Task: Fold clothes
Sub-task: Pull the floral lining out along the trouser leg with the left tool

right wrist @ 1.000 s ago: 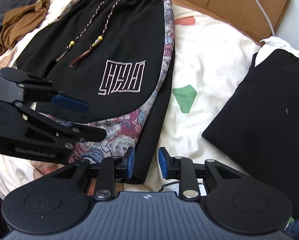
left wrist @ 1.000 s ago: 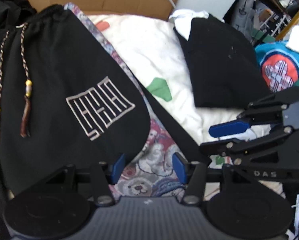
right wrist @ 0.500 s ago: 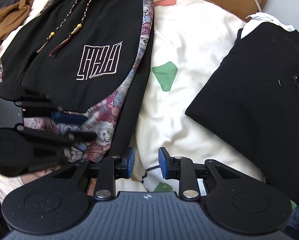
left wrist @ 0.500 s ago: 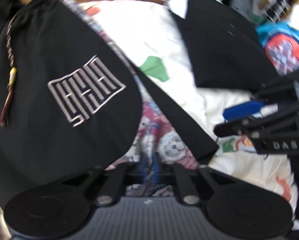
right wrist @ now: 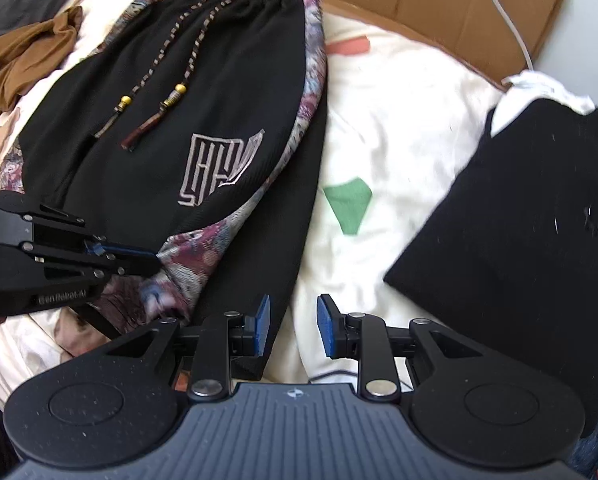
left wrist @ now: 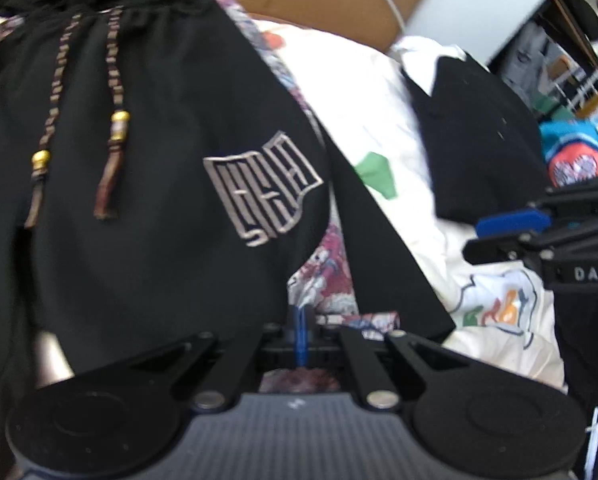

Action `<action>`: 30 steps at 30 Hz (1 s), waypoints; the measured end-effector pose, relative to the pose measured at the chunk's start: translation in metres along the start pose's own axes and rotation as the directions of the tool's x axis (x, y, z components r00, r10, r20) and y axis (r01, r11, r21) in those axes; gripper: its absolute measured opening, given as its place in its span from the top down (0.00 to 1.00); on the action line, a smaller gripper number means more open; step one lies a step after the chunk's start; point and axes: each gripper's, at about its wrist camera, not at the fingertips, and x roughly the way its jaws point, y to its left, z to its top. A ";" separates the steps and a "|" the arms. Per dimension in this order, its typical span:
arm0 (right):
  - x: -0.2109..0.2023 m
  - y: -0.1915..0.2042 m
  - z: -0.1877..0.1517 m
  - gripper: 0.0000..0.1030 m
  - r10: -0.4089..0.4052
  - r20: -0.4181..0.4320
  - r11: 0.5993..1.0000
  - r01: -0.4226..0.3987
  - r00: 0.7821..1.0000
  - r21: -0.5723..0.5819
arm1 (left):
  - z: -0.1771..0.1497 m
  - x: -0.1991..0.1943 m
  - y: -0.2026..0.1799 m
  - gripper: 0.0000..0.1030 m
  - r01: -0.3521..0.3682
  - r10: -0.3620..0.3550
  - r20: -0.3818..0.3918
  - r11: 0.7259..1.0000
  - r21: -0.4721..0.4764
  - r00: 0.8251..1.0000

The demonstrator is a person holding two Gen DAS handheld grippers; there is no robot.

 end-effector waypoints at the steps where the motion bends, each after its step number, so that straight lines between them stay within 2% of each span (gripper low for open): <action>1: -0.001 0.001 0.002 0.72 0.009 0.003 1.000 -0.009 1.000 -0.001 | 0.000 -0.002 0.003 1.00 -0.002 0.002 0.001 1.000 -0.005 1.000; 6: 0.002 0.012 0.012 0.72 0.050 -0.007 0.999 -0.050 0.999 -0.002 | 0.003 -0.006 0.018 1.00 -0.013 0.013 -0.004 0.998 -0.062 1.000; 15: 0.022 0.042 0.030 0.72 0.119 -0.046 0.991 -0.116 0.992 0.064 | 0.002 -0.006 0.051 0.97 -0.033 0.027 -0.044 0.988 -0.153 0.999; 19: 0.033 0.057 0.035 0.72 0.140 -0.074 0.987 -0.134 0.987 0.088 | 0.001 -0.011 0.063 0.93 -0.027 0.023 -0.021 0.979 -0.200 0.999; 21: 0.037 0.063 0.038 0.72 0.153 -0.083 0.985 -0.145 0.985 0.097 | 0.001 -0.013 0.062 0.90 -0.017 0.016 -0.006 0.980 -0.196 1.000; 25: 0.040 0.068 0.043 0.72 0.164 -0.086 0.979 -0.152 0.983 0.134 | 0.006 -0.014 0.049 0.88 0.028 -0.025 0.028 0.991 -0.129 0.999; 30: 0.032 0.053 0.050 0.72 0.044 -0.062 0.990 -0.035 0.997 0.139 | 0.010 -0.004 0.020 0.82 0.064 -0.063 0.015 0.997 -0.034 0.998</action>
